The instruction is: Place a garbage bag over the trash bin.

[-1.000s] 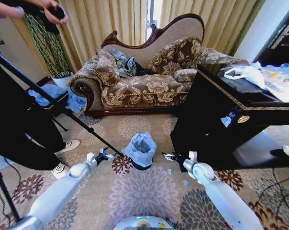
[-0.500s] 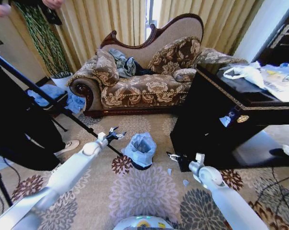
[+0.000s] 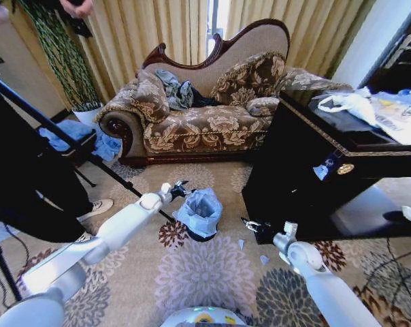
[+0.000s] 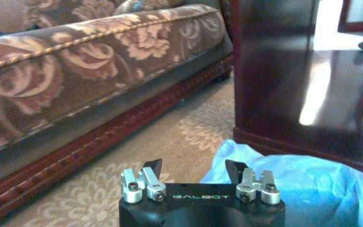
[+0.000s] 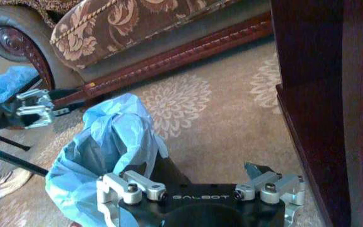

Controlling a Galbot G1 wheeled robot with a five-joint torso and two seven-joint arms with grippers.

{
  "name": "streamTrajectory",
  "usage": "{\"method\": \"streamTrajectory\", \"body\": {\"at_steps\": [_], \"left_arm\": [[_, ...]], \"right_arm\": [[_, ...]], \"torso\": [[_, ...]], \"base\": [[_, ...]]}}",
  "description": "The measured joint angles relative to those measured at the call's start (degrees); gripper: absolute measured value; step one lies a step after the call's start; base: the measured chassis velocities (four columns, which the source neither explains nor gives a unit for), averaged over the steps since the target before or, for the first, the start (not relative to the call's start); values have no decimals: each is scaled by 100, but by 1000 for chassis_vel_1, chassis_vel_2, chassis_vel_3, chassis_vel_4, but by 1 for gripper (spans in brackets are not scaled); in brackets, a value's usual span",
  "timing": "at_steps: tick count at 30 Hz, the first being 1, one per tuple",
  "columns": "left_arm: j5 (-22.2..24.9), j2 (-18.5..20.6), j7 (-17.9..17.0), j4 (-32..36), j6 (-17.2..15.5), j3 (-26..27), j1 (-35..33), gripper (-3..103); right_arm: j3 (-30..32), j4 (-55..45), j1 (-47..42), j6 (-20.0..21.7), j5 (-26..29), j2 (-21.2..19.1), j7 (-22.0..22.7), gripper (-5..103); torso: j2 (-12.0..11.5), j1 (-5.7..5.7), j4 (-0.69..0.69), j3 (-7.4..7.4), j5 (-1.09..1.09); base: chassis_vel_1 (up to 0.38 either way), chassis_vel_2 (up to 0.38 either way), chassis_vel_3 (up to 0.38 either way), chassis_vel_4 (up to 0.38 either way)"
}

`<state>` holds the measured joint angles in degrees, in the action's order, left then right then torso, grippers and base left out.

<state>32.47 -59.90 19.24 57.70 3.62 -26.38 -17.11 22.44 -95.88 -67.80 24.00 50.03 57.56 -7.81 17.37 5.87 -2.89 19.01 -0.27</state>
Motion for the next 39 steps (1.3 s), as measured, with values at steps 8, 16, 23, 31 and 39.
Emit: {"method": "streamTrajectory", "body": {"at_steps": [8,16,23,31,39], "left_arm": [[-218,-157,413,-265,79,-206,146,53],[-609,-313,541,-599,179,-224,224,15],[-682,-537,380,-941,350,-199,288,0],[-651,-903,150,-1645,502,-89,494,0],[-541,-1207,129,-2366,548,86,539,0]], "right_arm": [[62,37,-56,-49,-8,-21,-73,100],[74,135,-44,-138,16,-46,-113,100],[89,187,-80,-173,22,-46,-141,100],[105,245,-131,-222,13,-41,-180,100],[104,260,-219,-253,-20,-6,-214,100]], "torso": [[0,0,0,0,-1],[0,0,0,0,-1],[0,0,-1,0,-1],[0,0,0,0,-1],[0,0,0,0,-1]], "base": [[0,0,0,0],[0,0,0,0],[0,0,0,0],[0,0,0,0],[0,0,0,0]]}}
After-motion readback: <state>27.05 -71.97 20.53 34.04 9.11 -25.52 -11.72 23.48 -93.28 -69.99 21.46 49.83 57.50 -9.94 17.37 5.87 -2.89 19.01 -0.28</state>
